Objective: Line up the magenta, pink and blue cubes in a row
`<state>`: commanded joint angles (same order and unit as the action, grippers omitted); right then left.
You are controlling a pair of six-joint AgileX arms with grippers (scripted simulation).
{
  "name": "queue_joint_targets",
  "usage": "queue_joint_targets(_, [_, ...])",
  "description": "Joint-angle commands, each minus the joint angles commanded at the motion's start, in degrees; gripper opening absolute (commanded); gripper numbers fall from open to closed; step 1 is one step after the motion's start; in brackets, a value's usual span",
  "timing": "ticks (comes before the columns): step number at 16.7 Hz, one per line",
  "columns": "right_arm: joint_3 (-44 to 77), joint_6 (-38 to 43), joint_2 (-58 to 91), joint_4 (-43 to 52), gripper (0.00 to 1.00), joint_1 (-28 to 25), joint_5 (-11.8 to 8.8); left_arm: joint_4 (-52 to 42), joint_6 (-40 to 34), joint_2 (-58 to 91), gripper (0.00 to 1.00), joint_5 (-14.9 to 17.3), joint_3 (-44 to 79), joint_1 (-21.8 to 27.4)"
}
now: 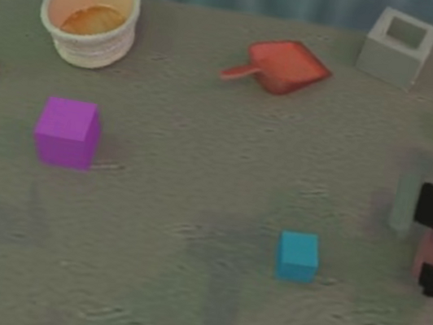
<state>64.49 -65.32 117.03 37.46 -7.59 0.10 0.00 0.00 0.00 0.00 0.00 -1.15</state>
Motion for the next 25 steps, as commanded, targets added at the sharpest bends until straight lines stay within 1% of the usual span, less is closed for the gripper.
queue_joint_targets(8, [0.00,0.00,0.00,0.00,0.02,0.00,0.00,0.00,0.00,0.00,1.00,0.00,0.00,0.00])
queue_joint_targets(9, [0.00,0.00,0.00,0.00,0.00,0.00,0.00,0.00,0.00,0.00,1.00,0.00,0.00,0.00])
queue_joint_targets(16, [0.00,0.00,0.00,0.00,0.00,0.00,0.00,0.00,0.00,0.00,1.00,0.00,0.00,0.00])
queue_joint_targets(20, [1.65,0.66,-2.87,4.14,0.00,-0.04,-0.14,0.00,0.00,0.00,1.00,0.00,0.00,0.00])
queue_joint_targets(25, [6.69,0.54,-8.09,15.07,0.00,-0.39,-0.17,0.00,0.00,0.00,1.00,0.00,0.00,0.00])
